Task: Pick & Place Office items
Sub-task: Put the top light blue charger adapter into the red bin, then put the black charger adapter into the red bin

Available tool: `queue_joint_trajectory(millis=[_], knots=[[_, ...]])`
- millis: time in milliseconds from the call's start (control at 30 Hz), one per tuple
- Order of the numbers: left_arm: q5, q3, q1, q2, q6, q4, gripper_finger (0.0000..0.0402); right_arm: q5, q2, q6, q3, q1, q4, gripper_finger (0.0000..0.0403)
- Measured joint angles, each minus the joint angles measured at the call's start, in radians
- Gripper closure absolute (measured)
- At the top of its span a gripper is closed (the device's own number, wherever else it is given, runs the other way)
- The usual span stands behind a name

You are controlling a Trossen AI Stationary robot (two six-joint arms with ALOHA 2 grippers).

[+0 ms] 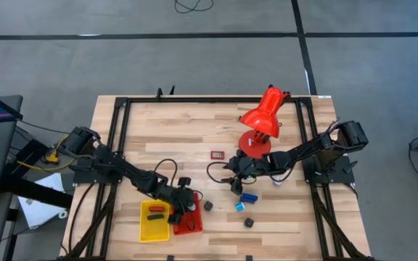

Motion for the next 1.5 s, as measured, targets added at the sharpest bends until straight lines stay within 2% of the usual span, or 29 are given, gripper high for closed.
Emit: queue_joint_trajectory(millis=[333,567,667,833,1033,1267,1500], knots=[[0.000,0.000,-0.002,-0.151,0.005,-0.010,0.0234,-0.003,0.000,-0.068,0.002,0.041,0.182,0.0137],[-0.001,0.000,0.002,-0.172,0.010,0.025,0.0230,-0.004,0.000,-0.061,0.002,0.126,0.194,0.0137],[-0.001,0.000,0.008,-0.162,0.014,0.051,0.0210,-0.003,0.000,-0.061,0.002,0.151,0.197,0.0137],[-0.011,0.000,0.009,-0.159,0.057,0.068,0.0151,0.000,0.000,-0.045,0.002,0.180,0.247,0.0137],[-0.091,0.000,0.009,-0.161,0.061,0.084,0.0098,0.000,0.000,-0.001,0.002,0.198,0.276,0.0137],[-0.092,0.000,0.010,-0.161,0.059,0.085,0.0082,0.033,0.084,-0.008,0.004,0.230,0.416,0.0137],[-0.095,0.000,0.010,-0.161,0.058,0.106,0.0088,0.082,0.195,0.059,0.028,0.250,0.437,0.0137]])
